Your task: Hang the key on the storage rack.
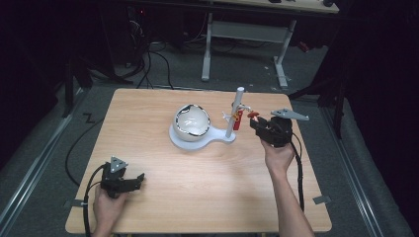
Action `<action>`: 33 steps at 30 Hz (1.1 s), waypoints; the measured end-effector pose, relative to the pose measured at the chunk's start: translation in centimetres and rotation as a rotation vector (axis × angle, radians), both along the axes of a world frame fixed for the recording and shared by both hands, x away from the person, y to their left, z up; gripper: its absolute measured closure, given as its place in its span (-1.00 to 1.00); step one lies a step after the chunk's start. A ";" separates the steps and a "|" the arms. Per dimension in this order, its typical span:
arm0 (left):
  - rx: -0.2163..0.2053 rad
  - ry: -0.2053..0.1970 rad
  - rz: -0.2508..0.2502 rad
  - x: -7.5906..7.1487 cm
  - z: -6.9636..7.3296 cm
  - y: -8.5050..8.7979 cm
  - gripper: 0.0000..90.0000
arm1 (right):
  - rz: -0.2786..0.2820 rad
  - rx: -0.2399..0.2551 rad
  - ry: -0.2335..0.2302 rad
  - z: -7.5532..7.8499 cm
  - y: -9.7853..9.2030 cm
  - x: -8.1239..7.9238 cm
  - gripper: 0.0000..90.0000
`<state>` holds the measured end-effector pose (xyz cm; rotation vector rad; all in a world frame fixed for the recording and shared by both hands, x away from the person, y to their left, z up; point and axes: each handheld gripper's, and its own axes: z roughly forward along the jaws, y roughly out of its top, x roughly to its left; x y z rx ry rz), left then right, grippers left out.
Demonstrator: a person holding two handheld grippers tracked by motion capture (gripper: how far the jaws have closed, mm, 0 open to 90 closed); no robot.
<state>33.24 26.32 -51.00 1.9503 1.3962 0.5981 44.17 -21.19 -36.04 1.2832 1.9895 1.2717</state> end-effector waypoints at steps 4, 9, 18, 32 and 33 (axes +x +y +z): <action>-0.002 -0.001 0.001 0.0 0.0 0.0 -0.70 | 0.001 -0.009 0.005 -0.4 0.1 0.0 0.46; -0.001 -0.001 0.000 0.0 0.0 0.0 -0.70 | -0.004 -0.015 0.020 -1.2 0.3 0.1 0.46; -0.001 -0.001 0.000 0.0 0.0 0.0 -0.70 | -0.006 -0.030 0.038 -2.3 0.7 0.4 0.46; -0.001 -0.001 0.001 0.0 0.0 0.0 -0.70 | 0.004 -0.035 0.060 -3.7 1.9 0.9 0.45; -0.001 -0.001 0.001 0.0 0.0 0.0 -0.70 | 0.004 -0.035 0.060 -3.7 1.9 0.9 0.45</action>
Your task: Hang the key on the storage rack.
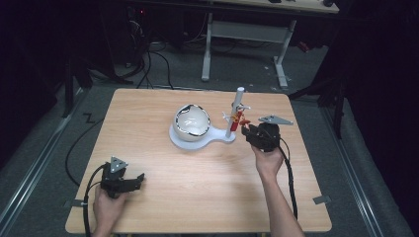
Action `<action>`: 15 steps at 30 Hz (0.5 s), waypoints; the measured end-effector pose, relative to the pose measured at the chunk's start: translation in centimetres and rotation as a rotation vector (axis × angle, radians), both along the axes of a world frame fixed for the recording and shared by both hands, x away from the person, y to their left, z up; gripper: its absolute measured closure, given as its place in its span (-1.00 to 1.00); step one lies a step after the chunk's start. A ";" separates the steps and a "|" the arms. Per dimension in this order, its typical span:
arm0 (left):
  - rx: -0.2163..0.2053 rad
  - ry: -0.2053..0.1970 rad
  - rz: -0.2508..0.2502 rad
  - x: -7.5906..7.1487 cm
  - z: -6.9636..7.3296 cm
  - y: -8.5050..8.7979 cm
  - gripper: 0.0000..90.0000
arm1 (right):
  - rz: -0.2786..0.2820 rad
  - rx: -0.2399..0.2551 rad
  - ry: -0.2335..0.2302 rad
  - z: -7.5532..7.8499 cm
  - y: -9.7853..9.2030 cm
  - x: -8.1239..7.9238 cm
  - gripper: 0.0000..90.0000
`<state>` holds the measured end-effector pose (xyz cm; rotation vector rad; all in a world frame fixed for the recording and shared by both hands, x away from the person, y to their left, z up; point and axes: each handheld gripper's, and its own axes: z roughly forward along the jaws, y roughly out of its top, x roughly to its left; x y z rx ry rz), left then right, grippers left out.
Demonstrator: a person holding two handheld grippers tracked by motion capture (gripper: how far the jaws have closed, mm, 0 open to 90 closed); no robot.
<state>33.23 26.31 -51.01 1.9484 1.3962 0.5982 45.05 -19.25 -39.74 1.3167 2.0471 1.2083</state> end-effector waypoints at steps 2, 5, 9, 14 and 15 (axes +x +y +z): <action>0.000 0.000 0.000 0.0 0.0 0.0 -0.70 | 0.002 -0.004 0.004 -0.2 0.2 0.1 0.45; 0.001 0.001 -0.001 0.0 0.0 0.0 -0.70 | 0.001 -0.007 0.011 -0.4 0.4 0.2 0.45; 0.000 0.000 0.000 0.0 0.0 0.0 -0.70 | 0.007 -0.013 0.012 -0.6 0.6 0.2 0.46; 0.000 0.000 0.000 0.0 0.0 0.0 -0.70 | 0.006 0.000 0.011 -0.7 0.3 0.0 0.45; 0.002 0.001 -0.001 0.0 0.0 0.0 -0.70 | 0.007 0.001 0.011 -0.7 0.3 -0.1 0.45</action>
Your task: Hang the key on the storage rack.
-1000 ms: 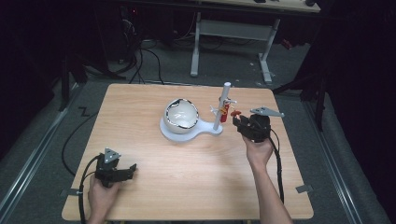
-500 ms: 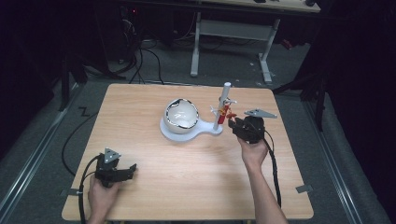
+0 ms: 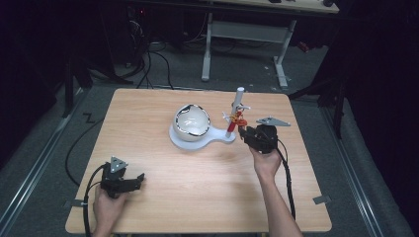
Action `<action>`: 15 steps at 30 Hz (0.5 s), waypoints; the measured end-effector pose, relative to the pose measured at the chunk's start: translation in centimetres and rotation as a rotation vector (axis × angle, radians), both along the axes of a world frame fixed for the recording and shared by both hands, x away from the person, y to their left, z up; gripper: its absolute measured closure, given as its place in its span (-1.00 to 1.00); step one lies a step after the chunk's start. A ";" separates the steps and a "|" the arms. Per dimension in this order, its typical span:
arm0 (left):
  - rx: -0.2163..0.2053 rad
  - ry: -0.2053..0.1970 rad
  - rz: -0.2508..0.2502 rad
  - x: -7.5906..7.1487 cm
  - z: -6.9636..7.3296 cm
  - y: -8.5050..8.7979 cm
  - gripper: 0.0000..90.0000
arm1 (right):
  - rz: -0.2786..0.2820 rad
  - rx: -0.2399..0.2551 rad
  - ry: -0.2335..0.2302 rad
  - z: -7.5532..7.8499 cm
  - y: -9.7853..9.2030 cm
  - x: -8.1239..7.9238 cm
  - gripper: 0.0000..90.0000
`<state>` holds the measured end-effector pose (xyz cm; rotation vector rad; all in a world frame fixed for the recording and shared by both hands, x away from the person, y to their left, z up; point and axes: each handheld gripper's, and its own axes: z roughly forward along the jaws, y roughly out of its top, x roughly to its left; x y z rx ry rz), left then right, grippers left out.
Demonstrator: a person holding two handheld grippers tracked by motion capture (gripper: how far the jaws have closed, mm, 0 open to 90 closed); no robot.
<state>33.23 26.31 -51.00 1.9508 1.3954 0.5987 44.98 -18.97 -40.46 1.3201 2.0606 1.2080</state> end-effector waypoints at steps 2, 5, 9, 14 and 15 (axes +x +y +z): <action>0.000 0.000 0.000 0.0 0.0 0.0 -0.70 | 0.000 0.000 0.001 0.0 0.0 0.0 0.44; 0.000 0.000 0.000 0.0 0.0 0.0 -0.70 | 0.002 0.002 -0.006 0.1 -0.2 -0.3 0.44; 0.000 0.000 0.000 0.0 0.0 0.0 -0.70 | 0.005 0.006 -0.021 0.2 -0.3 -0.8 0.36; 0.000 0.000 0.000 0.0 0.0 0.0 -0.70 | -0.001 0.023 -0.032 0.3 -0.9 -1.4 0.24; 0.000 0.000 0.000 0.0 0.0 0.0 -0.70 | -0.001 0.023 -0.032 0.3 -0.9 -1.4 0.24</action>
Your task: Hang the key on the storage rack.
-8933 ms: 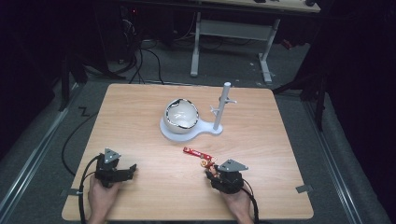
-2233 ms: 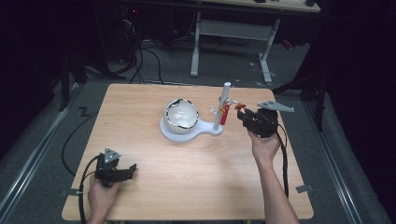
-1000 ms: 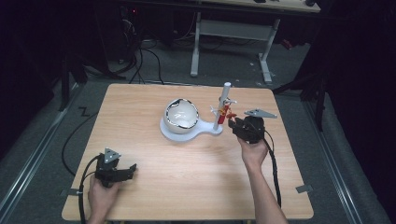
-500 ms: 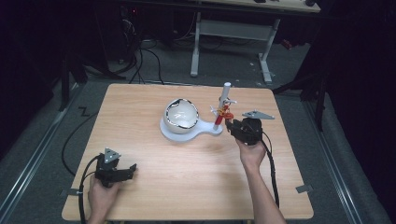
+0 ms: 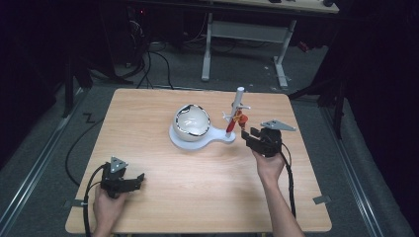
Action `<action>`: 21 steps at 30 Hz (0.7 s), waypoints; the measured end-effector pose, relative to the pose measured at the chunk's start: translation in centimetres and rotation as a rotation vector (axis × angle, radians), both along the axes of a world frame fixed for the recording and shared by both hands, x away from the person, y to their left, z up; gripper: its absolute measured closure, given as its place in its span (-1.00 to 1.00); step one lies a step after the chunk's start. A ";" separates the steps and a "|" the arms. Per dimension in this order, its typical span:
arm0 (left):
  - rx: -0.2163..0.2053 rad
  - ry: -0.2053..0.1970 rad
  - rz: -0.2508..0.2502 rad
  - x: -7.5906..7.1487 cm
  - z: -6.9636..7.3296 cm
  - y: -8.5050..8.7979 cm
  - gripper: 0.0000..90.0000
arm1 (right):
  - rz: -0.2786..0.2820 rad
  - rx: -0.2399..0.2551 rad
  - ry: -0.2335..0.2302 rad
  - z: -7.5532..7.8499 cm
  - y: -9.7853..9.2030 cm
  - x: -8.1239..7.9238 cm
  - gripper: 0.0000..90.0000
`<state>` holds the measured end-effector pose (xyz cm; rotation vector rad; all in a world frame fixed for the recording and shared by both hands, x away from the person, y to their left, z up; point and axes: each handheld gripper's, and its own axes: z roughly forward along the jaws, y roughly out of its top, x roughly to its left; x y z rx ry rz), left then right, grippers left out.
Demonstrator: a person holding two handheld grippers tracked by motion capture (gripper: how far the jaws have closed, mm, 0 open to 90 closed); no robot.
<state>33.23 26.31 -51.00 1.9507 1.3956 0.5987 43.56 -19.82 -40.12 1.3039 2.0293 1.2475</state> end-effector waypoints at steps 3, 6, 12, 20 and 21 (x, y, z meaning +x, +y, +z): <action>0.000 0.000 0.000 0.0 0.0 0.0 -0.70 | -0.007 0.007 -0.006 0.0 -0.5 -0.4 0.21; 0.000 0.000 0.000 0.0 0.0 0.0 -0.70 | -0.013 0.013 -0.012 0.0 -1.1 -0.8 0.18; 0.000 0.000 0.000 0.0 0.0 0.0 -0.70 | -0.021 0.022 -0.023 -0.2 -2.2 -1.7 0.18; 0.001 0.000 0.000 0.0 0.0 0.0 -0.70 | -0.021 0.034 -0.036 -0.2 -3.1 -2.7 0.23; 0.001 0.000 0.000 0.0 0.0 0.0 -0.70 | -0.019 0.036 -0.035 -0.2 -3.2 -2.9 0.23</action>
